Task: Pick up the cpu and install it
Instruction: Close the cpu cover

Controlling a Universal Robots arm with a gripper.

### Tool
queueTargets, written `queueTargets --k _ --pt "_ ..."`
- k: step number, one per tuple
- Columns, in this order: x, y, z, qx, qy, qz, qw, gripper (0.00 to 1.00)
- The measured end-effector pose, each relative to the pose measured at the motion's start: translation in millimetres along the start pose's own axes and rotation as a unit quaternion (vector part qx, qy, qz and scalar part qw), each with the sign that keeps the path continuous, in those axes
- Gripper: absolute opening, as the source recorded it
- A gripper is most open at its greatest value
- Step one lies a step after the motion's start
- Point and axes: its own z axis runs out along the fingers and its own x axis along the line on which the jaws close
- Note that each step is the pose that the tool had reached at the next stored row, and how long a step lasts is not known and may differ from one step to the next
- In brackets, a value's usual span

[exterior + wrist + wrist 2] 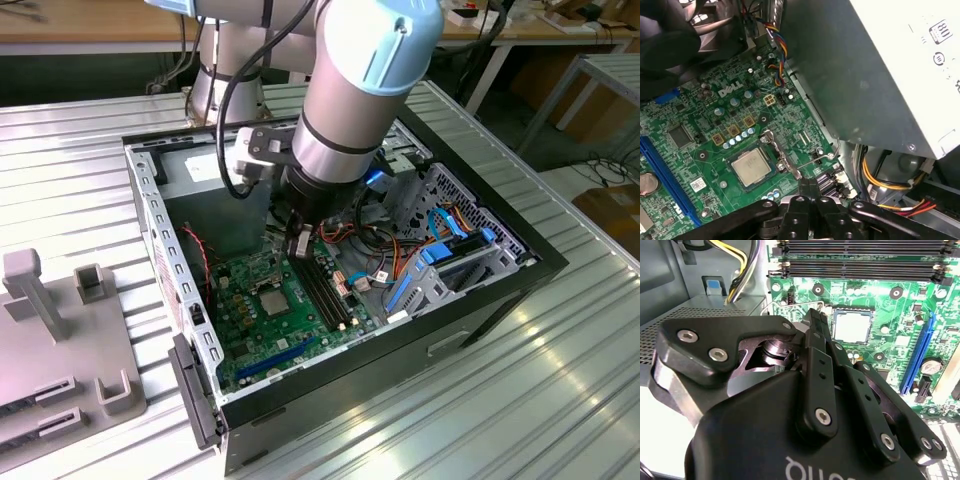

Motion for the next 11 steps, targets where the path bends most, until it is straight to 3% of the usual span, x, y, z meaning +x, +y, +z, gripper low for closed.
queueTargets --k 8,11 --pt "7.3 -4.3 -1.4 0.0000 0.0000 0.000 1.00000 0.11" --pt "13.7 -8.0 -2.7 0.0000 0.0000 0.000 1.00000 0.11"
